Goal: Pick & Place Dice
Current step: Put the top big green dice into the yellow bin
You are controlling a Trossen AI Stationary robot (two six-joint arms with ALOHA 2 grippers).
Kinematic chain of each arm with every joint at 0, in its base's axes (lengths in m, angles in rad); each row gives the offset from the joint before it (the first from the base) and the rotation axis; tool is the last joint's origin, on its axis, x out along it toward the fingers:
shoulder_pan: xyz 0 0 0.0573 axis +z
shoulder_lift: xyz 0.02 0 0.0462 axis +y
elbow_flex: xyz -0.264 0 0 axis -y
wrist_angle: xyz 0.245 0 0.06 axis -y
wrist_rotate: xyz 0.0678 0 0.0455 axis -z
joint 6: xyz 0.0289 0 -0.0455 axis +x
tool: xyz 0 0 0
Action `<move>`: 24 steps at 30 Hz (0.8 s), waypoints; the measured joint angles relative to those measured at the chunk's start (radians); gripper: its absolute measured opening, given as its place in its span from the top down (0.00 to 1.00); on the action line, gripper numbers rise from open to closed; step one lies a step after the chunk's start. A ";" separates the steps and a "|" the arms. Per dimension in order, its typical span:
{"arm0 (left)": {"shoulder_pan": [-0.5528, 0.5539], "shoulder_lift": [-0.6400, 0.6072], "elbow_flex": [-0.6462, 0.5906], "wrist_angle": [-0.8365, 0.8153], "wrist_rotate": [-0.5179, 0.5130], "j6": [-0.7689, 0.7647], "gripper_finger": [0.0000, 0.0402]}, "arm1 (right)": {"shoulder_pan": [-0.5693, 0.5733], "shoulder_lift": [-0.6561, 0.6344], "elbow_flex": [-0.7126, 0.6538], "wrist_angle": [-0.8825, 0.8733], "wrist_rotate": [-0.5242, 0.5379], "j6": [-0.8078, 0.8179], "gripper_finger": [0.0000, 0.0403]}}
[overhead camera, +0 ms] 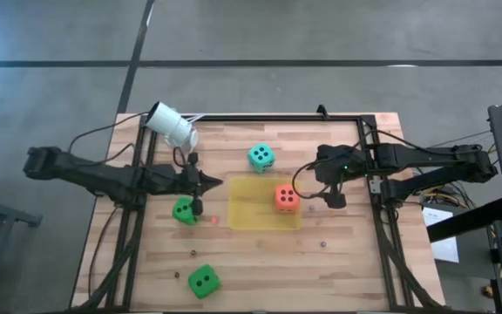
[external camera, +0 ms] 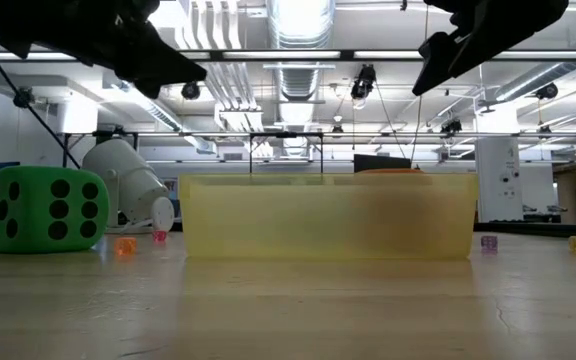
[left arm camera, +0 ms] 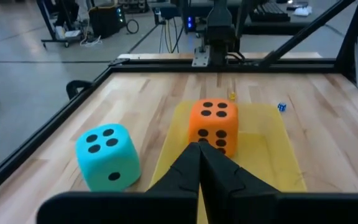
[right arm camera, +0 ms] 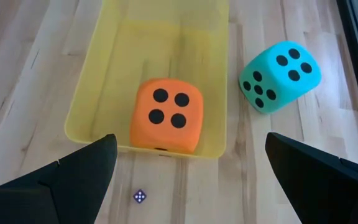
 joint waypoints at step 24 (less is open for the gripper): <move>0.001 -0.209 -0.102 -0.030 0.010 -0.346 0.98 | 0.000 0.000 0.000 0.003 0.000 -0.003 0.01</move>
